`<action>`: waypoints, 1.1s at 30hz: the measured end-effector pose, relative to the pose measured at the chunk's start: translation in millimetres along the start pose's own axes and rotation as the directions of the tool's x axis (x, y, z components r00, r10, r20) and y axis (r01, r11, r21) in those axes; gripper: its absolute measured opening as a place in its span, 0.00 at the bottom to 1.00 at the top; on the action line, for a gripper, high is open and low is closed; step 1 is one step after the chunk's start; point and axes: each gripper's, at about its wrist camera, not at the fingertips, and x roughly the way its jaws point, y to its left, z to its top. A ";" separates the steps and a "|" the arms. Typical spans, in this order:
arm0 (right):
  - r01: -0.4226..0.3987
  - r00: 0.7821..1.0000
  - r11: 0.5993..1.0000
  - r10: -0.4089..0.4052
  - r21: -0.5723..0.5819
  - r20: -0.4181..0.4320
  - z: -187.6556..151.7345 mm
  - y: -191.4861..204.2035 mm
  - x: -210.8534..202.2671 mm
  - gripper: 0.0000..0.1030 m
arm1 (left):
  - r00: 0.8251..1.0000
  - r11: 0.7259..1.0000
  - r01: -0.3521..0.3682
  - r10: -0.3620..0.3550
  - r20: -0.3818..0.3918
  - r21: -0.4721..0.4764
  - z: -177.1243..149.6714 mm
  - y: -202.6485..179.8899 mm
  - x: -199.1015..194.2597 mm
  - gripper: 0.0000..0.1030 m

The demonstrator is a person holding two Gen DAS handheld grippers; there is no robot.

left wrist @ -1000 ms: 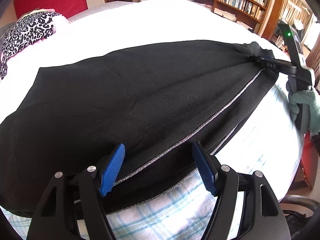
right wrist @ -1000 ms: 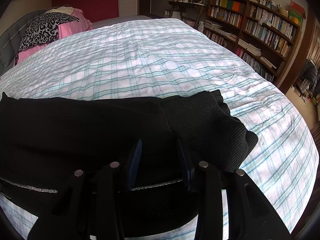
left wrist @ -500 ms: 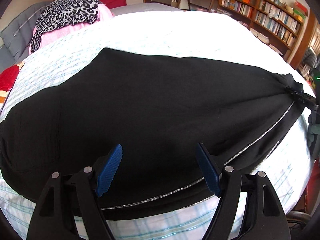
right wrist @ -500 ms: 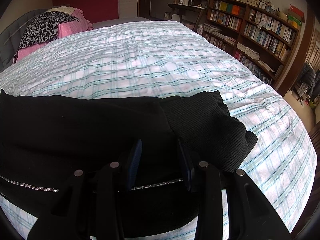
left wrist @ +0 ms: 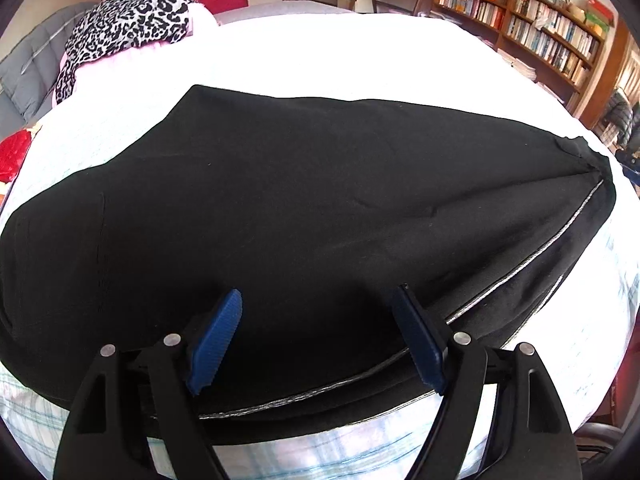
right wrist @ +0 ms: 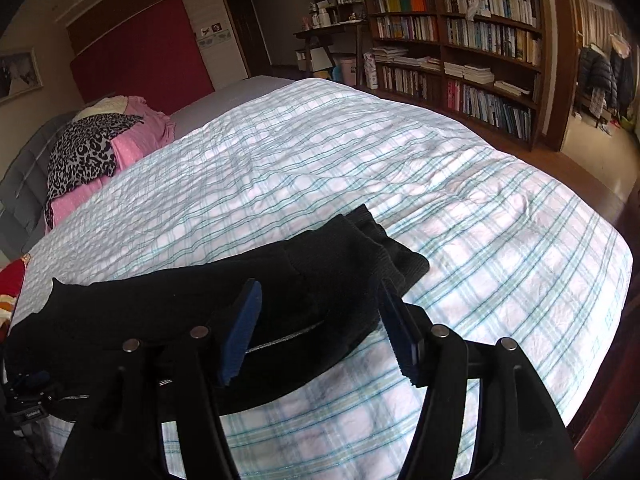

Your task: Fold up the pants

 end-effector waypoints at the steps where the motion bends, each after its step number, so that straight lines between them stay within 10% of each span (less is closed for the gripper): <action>1: -0.004 1.000 0.998 0.005 0.057 -0.009 -1.3 -14.1 -2.4 0.60 | 1.000 1.000 0.010 -0.010 0.004 0.016 5.1 -5.3 0.9 0.76; 7: -0.025 0.996 0.955 0.050 0.297 -0.077 -18.5 -69.3 1.2 0.61 | 0.999 0.993 0.039 -0.041 0.015 0.107 24.5 -48.6 3.3 0.77; 19: -0.094 0.989 0.963 0.118 0.254 -0.083 -4.9 -53.1 54.8 0.61 | 0.998 0.983 0.060 -0.063 0.015 0.174 51.0 -94.2 10.6 0.77; 24: -0.112 0.987 0.972 0.133 0.208 -0.088 -3.4 -41.2 62.1 0.24 | 0.997 0.982 0.077 -0.079 0.002 0.172 58.8 -103.6 16.4 0.77; 33: -0.065 0.997 0.998 0.066 -0.018 0.030 17.2 23.6 18.3 0.18 | 0.996 0.988 0.085 -0.086 0.003 0.131 60.3 -89.5 18.3 0.77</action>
